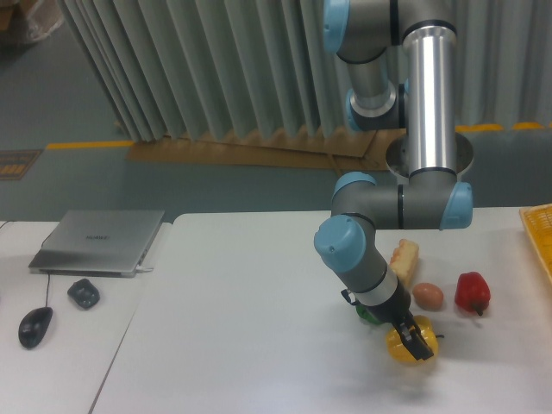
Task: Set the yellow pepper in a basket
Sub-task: 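Close the gripper on the yellow bell pepper and lift it, then carry the held yellow pepper to the yellow basket and release it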
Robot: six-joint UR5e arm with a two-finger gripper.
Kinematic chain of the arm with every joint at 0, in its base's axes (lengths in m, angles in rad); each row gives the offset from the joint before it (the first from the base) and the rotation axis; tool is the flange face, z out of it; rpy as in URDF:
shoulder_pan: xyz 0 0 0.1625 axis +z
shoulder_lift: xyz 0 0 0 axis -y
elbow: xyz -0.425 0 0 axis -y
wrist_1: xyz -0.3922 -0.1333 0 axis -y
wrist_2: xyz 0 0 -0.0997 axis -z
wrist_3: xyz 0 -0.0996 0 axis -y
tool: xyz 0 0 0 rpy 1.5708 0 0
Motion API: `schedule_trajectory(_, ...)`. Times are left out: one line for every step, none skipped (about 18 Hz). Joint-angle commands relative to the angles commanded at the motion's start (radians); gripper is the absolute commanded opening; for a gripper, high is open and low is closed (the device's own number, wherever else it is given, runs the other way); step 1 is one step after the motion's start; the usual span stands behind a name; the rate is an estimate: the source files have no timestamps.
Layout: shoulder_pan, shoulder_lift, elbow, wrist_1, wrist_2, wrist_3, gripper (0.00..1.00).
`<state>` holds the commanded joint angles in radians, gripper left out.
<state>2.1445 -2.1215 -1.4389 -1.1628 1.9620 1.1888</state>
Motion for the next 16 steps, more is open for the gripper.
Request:
schedule_trajectory(0.006,0.009,0.002,0.000,-0.003,0.002,0.20)
schedule_trajectory(0.017,0.024,0.002,-0.002,-0.011,0.002,0.20)
schedule_trajectory(0.032,0.047,0.002,-0.002,-0.034,-0.003,0.20)
schedule_trajectory(0.050,0.069,0.002,-0.002,-0.085,-0.006,0.20)
schedule_trajectory(0.076,0.098,0.000,0.000,-0.144,-0.021,0.20)
schedule_trajectory(0.107,0.130,-0.003,0.003,-0.191,-0.055,0.20)
schedule_trajectory(0.142,0.162,-0.006,0.003,-0.218,-0.070,0.20)
schedule_trajectory(0.181,0.188,-0.009,0.003,-0.233,-0.069,0.20)
schedule_trajectory(0.219,0.204,-0.011,0.002,-0.241,-0.067,0.20)
schedule_trajectory(0.257,0.218,-0.012,0.002,-0.242,-0.055,0.20)
schedule_trajectory(0.291,0.227,-0.014,0.002,-0.242,-0.032,0.20)
schedule_trajectory(0.322,0.233,-0.014,0.002,-0.241,0.012,0.21)
schedule_trajectory(0.356,0.236,-0.015,0.000,-0.239,0.075,0.22)
schedule_trajectory(0.386,0.238,-0.015,-0.002,-0.236,0.144,0.22)
schedule_trajectory(0.415,0.236,-0.017,-0.002,-0.235,0.208,0.22)
schedule_trajectory(0.446,0.236,-0.020,-0.002,-0.233,0.277,0.22)
